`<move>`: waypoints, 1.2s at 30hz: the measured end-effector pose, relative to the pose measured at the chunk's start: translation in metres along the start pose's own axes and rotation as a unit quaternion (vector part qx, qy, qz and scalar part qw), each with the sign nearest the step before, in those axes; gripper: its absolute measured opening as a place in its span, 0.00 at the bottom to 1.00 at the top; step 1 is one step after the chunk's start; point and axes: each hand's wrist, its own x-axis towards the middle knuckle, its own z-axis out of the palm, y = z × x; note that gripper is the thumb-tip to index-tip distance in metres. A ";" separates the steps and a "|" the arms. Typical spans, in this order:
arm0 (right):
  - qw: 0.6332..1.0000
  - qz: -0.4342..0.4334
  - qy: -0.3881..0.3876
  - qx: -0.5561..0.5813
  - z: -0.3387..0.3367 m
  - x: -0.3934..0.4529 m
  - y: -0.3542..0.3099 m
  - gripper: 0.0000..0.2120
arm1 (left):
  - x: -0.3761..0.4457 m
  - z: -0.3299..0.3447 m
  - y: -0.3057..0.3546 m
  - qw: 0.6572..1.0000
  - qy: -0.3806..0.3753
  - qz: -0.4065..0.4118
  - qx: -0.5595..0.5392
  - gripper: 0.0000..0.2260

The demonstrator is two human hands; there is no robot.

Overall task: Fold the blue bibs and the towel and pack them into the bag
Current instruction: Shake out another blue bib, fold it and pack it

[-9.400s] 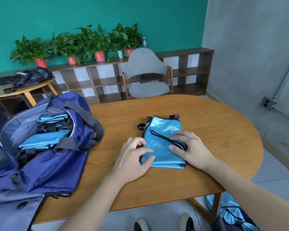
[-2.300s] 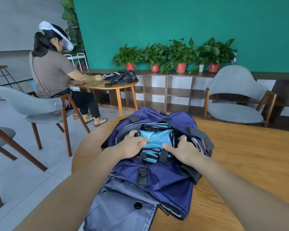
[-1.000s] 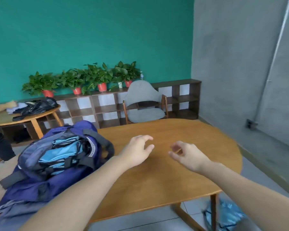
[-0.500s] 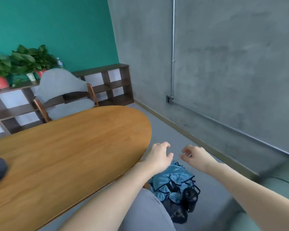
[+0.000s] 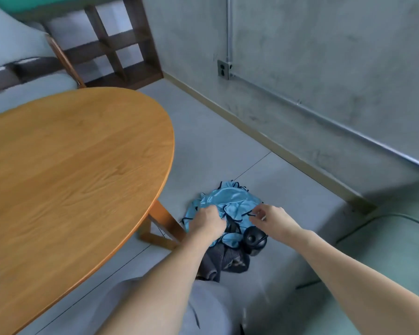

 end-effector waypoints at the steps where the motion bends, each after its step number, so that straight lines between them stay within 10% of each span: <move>1: 1.000 0.006 -0.011 -0.002 0.007 0.011 0.004 0.16 | 0.009 0.009 -0.003 1.000 -0.004 -0.004 0.002 0.17; 26: 0.931 -0.027 -0.244 -0.271 0.137 0.209 0.087 0.29 | 0.137 0.126 -0.071 0.997 -0.043 -0.043 -0.037 0.16; 36: 0.991 -0.034 -0.128 -0.037 0.119 0.190 0.078 0.18 | 0.134 0.118 -0.068 0.998 -0.051 -0.031 -0.028 0.18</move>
